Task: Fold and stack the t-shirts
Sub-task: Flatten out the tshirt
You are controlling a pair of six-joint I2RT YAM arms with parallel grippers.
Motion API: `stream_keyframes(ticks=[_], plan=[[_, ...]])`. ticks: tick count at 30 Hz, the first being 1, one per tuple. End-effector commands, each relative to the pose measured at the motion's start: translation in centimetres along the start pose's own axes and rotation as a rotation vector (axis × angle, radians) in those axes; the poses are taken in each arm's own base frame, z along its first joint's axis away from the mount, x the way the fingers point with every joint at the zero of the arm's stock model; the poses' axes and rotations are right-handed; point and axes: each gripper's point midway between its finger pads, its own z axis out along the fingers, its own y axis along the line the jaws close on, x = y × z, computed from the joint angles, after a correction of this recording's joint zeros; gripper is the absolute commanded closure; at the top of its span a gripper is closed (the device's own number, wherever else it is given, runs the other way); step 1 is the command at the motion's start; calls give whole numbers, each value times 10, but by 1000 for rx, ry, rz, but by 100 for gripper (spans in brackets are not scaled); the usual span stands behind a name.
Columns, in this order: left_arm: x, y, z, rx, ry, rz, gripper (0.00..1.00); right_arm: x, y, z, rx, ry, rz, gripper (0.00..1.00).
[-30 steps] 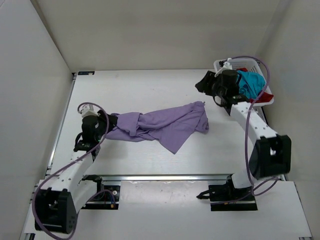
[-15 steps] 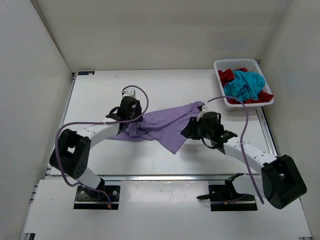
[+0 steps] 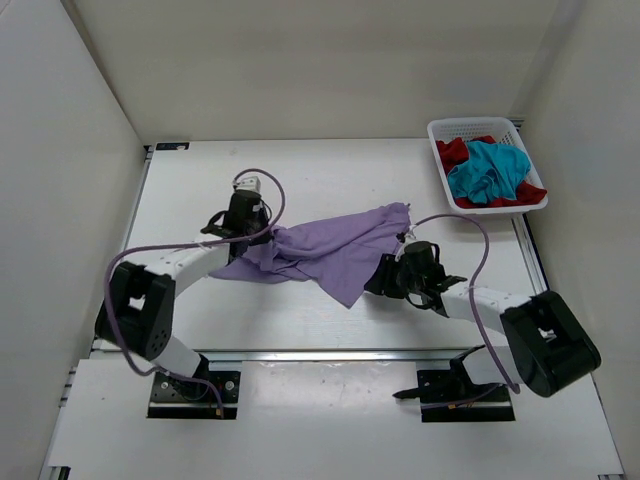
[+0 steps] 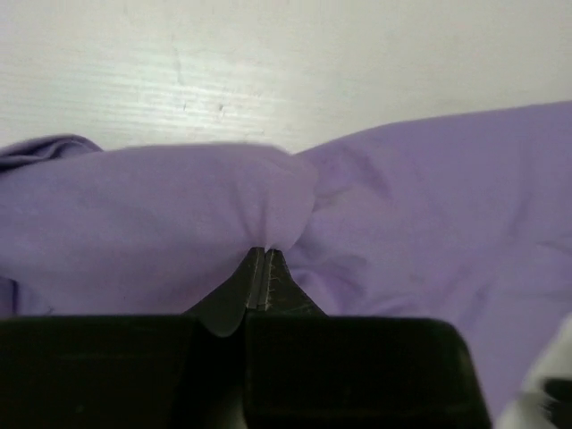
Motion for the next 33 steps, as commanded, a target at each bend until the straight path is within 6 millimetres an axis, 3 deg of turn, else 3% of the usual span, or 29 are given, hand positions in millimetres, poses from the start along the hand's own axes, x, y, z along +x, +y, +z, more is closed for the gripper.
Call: stream_keyframes(ticks=[1,3,5,6,8,10,12,13,14,15,17,18,19,20,23,25,28,30,31,33], plan=[[-76,-28,-52,192,-167,-120,100,-26,13,15,1,-61,-32,62],[-99,-16,-78,255,-237,-205,100,-27,3,25,67,-58,-42,62],[-103,-6,-93,289,-253,-257,100,-37,5,32,92,-74,-54,62],[-107,8,-104,273,-285,-275,100,-37,2,37,107,-60,-57,65],[-100,28,-112,241,-295,-313,100,-37,-4,42,136,-44,-59,80],[-83,55,-127,205,-334,-384,97,-39,-15,43,165,-38,-34,98],[-64,73,-134,149,-352,-455,96,-46,-15,40,163,-59,-22,100],[-46,94,-137,72,-366,-484,95,-47,-17,34,164,-75,-13,100],[-50,100,-144,40,-399,-480,95,-48,-18,30,165,-85,-10,100],[-41,114,-150,-58,-395,-475,96,-52,-18,22,171,-111,0,100],[-17,113,-152,-126,-322,-442,98,-59,-20,-1,175,-170,25,100],[-8,115,-151,-147,-307,-458,98,-52,-28,-6,193,-164,33,100],[7,109,-149,-128,-276,-454,95,-56,-33,-21,195,-206,57,100],[28,111,-145,-135,-235,-457,86,-65,-30,-33,181,-254,53,100],[67,106,-135,-95,-167,-521,84,-66,-51,-57,219,-278,103,100],[76,110,-132,-113,-153,-544,82,-60,-53,-61,228,-275,106,100],[69,111,-139,-132,-165,-513,65,-60,-54,-66,239,-283,111,85],[60,117,-145,-165,-200,-491,45,-59,-59,-69,249,-289,117,77],[54,120,-148,-176,-226,-457,28,-68,-55,-73,233,-323,119,72],[22,115,-162,-160,-308,-427,19,-75,-48,-76,208,-350,108,64]])
